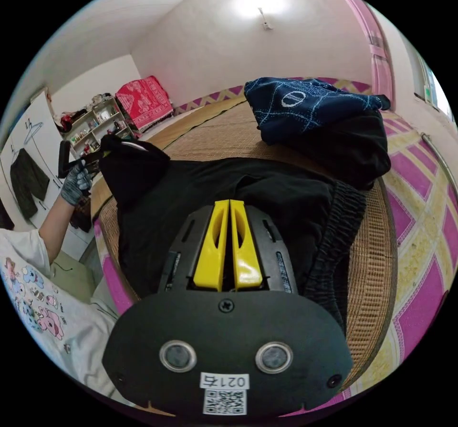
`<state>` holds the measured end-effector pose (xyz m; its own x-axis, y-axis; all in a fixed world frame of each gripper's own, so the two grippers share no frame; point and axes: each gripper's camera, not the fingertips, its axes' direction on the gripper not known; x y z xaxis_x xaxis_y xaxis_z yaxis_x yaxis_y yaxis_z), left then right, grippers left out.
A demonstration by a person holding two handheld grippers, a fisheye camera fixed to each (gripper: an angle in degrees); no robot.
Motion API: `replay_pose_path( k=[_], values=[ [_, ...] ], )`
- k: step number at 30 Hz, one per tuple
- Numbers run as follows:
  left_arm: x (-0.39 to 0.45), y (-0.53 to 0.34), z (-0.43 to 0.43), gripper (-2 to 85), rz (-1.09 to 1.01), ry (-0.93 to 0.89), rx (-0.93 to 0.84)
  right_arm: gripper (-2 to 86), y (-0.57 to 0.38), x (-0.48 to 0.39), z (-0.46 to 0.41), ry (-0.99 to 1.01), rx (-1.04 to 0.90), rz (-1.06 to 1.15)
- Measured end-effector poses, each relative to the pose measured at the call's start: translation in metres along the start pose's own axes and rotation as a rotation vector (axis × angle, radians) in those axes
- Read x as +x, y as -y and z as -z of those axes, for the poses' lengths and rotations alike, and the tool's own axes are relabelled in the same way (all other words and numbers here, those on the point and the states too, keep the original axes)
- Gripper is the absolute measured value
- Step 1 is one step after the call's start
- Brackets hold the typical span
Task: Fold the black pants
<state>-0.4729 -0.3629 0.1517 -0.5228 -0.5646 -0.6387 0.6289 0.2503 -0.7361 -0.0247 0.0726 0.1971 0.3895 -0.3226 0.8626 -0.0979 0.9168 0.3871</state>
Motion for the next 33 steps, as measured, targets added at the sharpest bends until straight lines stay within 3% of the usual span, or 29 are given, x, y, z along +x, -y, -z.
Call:
replay_pose_path(
  k=[5,8,11,14,17,18,22,26,31,33],
  values=[
    [-0.169,-0.033,0.068,3.0,0.301,0.233,0.031,-0.1,0.005,-0.012,-0.011,-0.029,-0.031,0.003],
    [-0.236,-0.063,0.049,2.3,0.435,0.164,-0.075,0.2,0.009,-0.017,-0.019,-0.043,-0.06,-0.007],
    [-0.262,-0.081,0.032,2.8,0.517,0.136,-0.154,1.0,0.013,-0.023,-0.026,-0.05,-0.09,-0.007],
    [-0.263,-0.079,0.054,5.0,0.568,0.206,-0.094,2.6,0.021,-0.028,-0.02,-0.045,-0.074,0.021],
    [-0.229,-0.058,0.081,5.5,0.4,0.429,-0.01,5.2,0.04,-0.028,0.0,-0.134,-0.009,0.135],
    [-0.22,-0.052,0.081,5.4,0.343,0.429,-0.009,6.3,0.051,-0.024,0.0,-0.165,-0.025,0.196],
    [-0.172,-0.011,0.048,5.7,0.017,0.188,-0.095,8.4,0.082,-0.002,-0.031,-0.192,-0.216,0.334],
    [-0.144,0.019,-0.002,8.8,-0.195,0.15,-0.22,10.4,0.111,0.031,-0.058,-0.161,-0.359,0.366],
    [-0.151,0.04,-0.044,11.0,-0.253,0.13,-0.349,5.2,0.122,0.063,-0.077,0.07,-0.533,0.295],
    [-0.158,0.043,-0.055,11.3,-0.258,0.112,-0.414,1.7,0.122,0.052,-0.06,0.046,-0.478,0.357]
  ],
)
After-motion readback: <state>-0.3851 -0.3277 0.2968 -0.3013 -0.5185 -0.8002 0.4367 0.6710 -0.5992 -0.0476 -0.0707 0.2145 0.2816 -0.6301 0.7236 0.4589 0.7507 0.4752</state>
